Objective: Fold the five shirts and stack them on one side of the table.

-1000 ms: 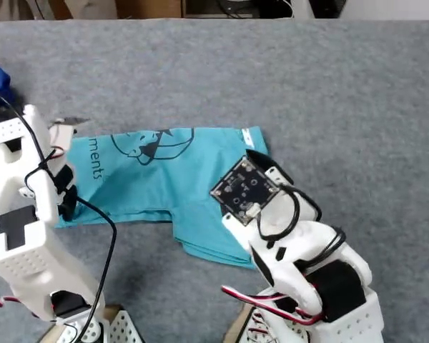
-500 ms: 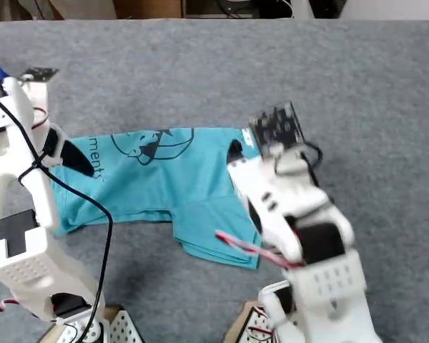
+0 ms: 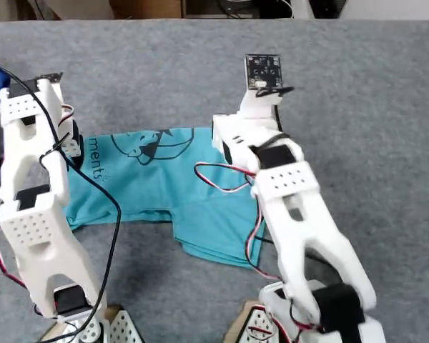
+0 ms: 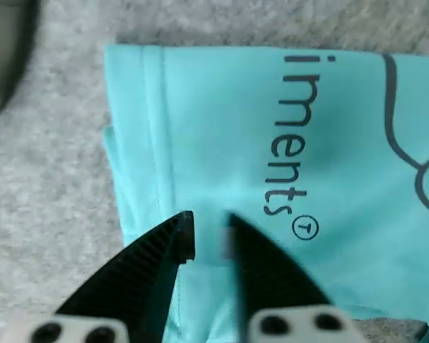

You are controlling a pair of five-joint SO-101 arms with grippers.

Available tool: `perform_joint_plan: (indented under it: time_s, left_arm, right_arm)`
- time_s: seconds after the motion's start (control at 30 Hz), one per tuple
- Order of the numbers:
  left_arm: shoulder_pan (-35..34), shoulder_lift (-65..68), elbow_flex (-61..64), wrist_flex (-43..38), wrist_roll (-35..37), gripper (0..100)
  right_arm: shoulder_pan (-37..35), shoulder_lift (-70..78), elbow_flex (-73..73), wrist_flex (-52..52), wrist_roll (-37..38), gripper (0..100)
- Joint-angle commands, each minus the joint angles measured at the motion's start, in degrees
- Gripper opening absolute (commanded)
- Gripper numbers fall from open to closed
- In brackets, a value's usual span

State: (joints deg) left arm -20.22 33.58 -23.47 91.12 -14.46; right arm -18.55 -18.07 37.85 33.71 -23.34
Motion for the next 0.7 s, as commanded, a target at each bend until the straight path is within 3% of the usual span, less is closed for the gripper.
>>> perform_joint_plan:
  time_s: [0.0,0.27,0.67]
  left_arm:
    - [1.0,1.2,-2.8,-0.8,0.4,2]
    - [1.0,9.4,-2.9,-11.0,0.3,2]
    - [1.0,11.1,-9.5,-16.2,0.0,2]
  right_arm:
    - [0.7,4.6,-3.3,-1.5,-0.8,0.5]
    - [4.4,24.9,-8.8,-7.9,-5.0,0.5]
    - [12.2,45.7,-32.4,6.9,-5.2,0.5]
